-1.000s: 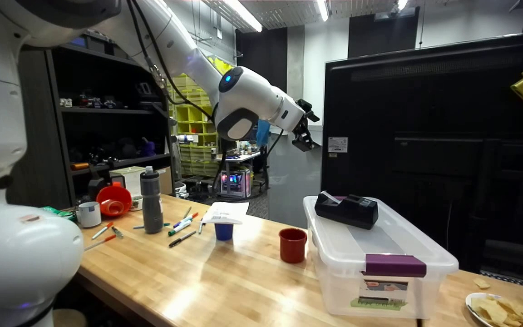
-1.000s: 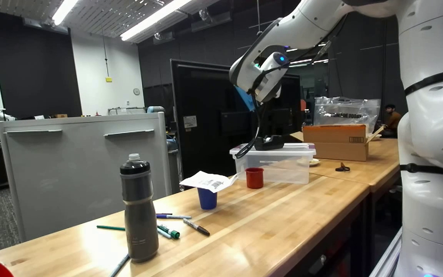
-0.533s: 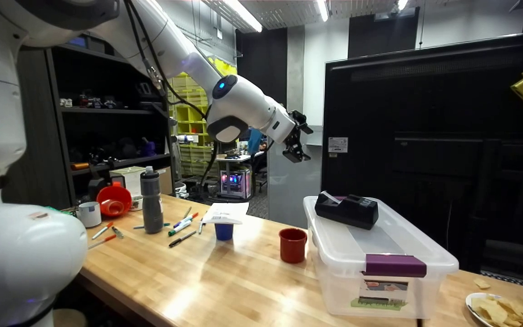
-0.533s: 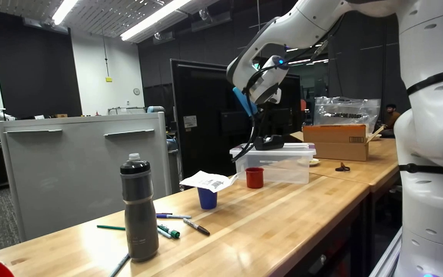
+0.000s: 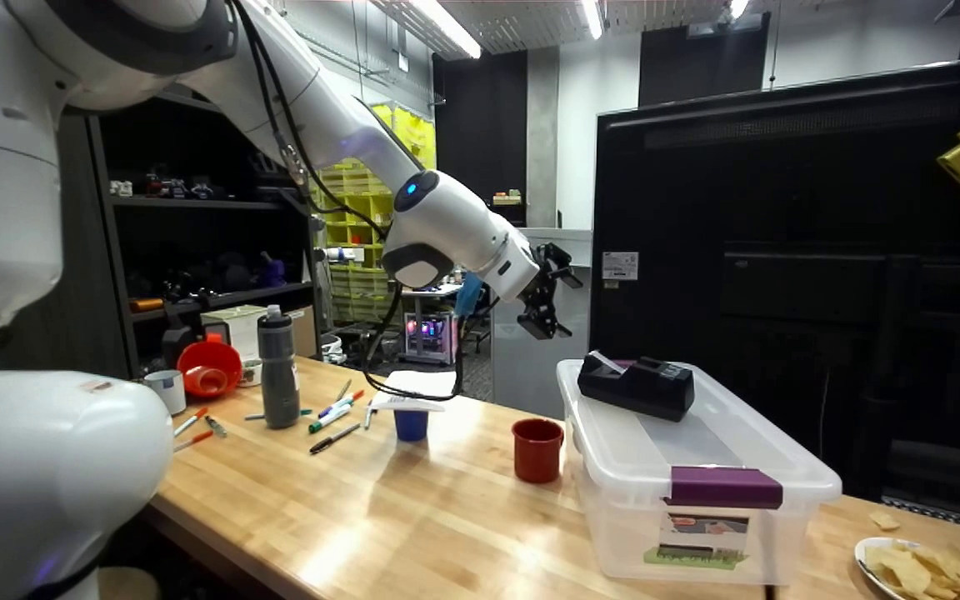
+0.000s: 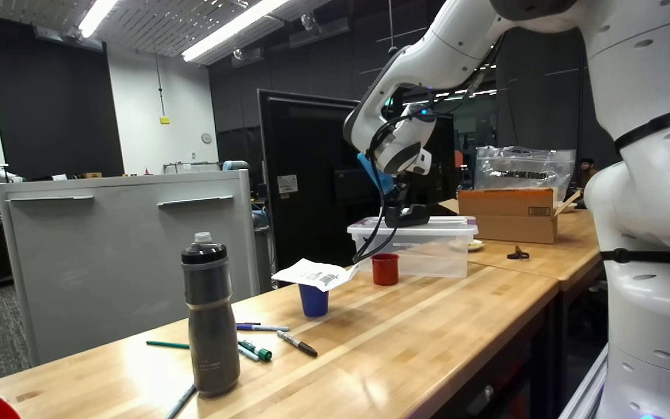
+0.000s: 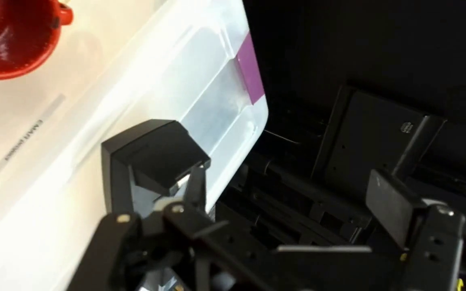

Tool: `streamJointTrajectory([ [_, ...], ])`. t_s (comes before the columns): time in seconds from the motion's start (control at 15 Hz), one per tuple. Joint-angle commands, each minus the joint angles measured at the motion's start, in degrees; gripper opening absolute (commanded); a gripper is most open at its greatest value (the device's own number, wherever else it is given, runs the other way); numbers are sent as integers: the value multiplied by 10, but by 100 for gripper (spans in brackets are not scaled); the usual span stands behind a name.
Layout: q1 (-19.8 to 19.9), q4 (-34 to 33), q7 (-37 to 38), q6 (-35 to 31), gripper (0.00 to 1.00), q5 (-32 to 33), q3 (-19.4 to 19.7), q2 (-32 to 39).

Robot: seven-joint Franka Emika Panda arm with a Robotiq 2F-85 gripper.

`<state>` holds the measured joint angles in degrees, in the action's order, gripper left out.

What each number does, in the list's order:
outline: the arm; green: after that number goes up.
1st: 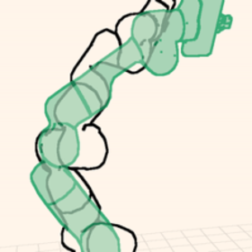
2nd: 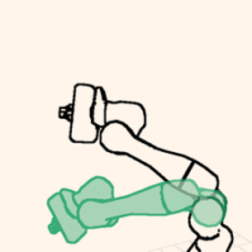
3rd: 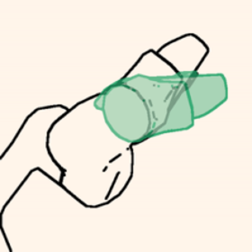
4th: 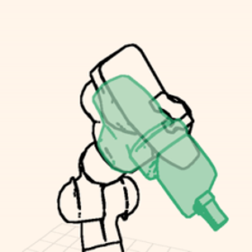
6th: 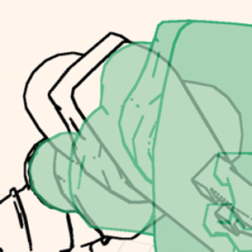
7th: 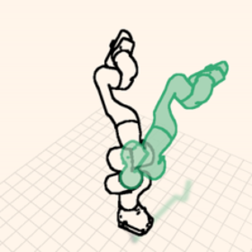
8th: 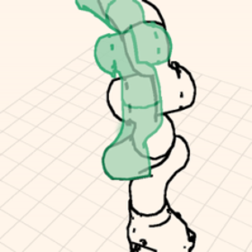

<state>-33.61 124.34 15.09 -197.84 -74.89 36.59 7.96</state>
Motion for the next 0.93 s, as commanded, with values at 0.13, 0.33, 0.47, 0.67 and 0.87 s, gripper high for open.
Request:
streamJointTrajectory([
  [0.13,-120,13,-6,0,100,-55,117,36],
  [0.33,-180,25,-6,0,100,-72,175,51],
  [0.47,-214,34,-4,0,100,-81,210,58],
  [0.67,-256,49,-5,0,100,-92,256,64],
  [0.87,-278,64,-5,0,100,-99,280,67],
])
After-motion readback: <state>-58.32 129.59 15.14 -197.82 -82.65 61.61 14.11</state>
